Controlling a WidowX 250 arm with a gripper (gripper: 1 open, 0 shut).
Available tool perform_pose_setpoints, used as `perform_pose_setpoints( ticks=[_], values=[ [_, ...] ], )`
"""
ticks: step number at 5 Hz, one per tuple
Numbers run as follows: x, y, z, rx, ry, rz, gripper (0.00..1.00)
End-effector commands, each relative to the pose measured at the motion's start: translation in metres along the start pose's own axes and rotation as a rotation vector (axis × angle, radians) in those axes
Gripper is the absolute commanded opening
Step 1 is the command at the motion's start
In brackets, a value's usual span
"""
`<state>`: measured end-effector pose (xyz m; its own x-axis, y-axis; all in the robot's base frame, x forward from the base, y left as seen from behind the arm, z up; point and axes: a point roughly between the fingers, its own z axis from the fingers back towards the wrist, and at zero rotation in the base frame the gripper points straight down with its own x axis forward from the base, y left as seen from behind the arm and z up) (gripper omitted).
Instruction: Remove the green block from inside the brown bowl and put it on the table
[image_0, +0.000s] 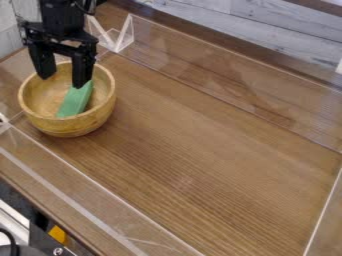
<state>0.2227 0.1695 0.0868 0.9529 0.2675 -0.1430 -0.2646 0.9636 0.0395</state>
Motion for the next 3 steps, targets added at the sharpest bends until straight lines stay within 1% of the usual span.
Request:
perform_pose_setpoints(
  ticks=[1, 3],
  values=[
    [0.002, 0.006, 0.002, 0.002, -0.025, 0.000, 1.00],
    [0.004, 0.009, -0.008, -0.015, -0.002, -0.015, 1.00]
  ],
)
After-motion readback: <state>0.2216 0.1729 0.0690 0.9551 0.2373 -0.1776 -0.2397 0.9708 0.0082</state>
